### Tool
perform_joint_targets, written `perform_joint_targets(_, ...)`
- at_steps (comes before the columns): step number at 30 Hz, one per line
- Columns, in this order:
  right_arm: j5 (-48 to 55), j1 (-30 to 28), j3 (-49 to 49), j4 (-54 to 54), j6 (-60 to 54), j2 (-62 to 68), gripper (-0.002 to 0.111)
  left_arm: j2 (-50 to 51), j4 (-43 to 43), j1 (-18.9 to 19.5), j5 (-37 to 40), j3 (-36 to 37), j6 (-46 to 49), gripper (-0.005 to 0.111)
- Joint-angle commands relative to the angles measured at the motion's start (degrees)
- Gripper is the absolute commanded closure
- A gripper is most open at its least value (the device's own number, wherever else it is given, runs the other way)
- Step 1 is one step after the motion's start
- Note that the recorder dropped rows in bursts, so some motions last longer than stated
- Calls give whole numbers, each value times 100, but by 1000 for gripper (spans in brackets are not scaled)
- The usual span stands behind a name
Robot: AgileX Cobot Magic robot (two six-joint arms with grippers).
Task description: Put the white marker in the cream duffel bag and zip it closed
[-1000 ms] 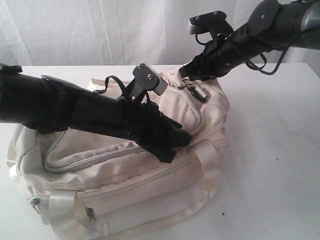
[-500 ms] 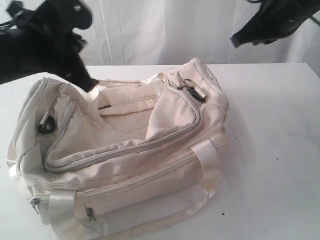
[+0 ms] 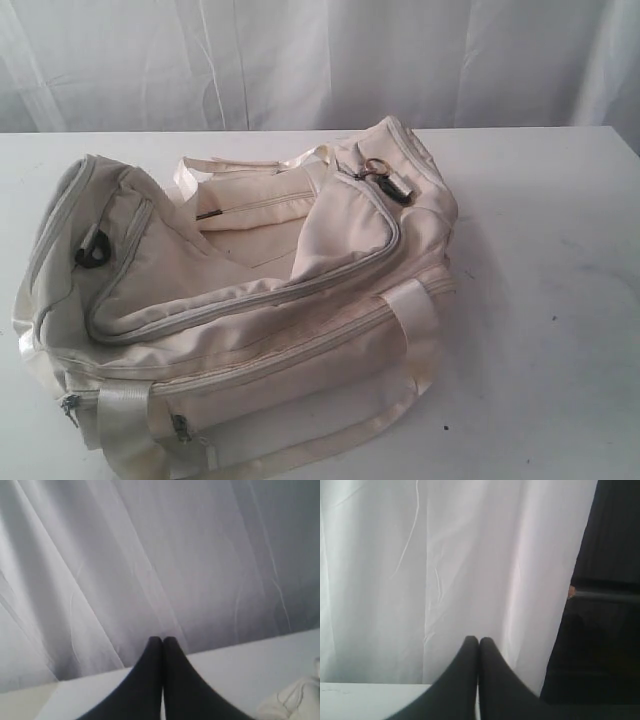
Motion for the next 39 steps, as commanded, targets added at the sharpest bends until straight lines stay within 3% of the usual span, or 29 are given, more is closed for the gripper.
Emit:
perform_joint_targets(1,1075,-17,803,10,7,-1781,108,-1045,-512,14,210,132,-34,107)
perform_joint_targets(4,1649,-17,1227,-6,-32,-2908,108,-1547,-1068,14,-564,711,-12,107)
perform_joint_targets(8,1636,-17,1874,16,77,-3452,108,-1639,-2578,14,-1772,1504,-12,107)
perform_joint_targets(10,1625,-17,2146,16,395,-3478,108,-1639,-2578,14,-1963,1910,-56,107)
perform_joint_targets(15,1638,-17,2965,-13,854,-3326,108,-1639,-2578,14,-1556,2582,-70,107)
perform_joint_targets(20,1128,-17,3768,-153,861,-3286,108,-1628,-2578,14,-1426,2591,-137,107)
perform_joint_targets(24,862,-17,4522,-968,749,-3286,108,-1628,-2578,14,-1257,2591,-174,107)
perform_joint_targets(29,540,-17,4602,-502,1739,-3286,108,-1628,-2578,14,-1257,2591,-174,107)
perform_joint_targets(39,874,-17,4650,-529,1803,-3633,108,-1641,-2578,14,-1325,2591,-177,107)
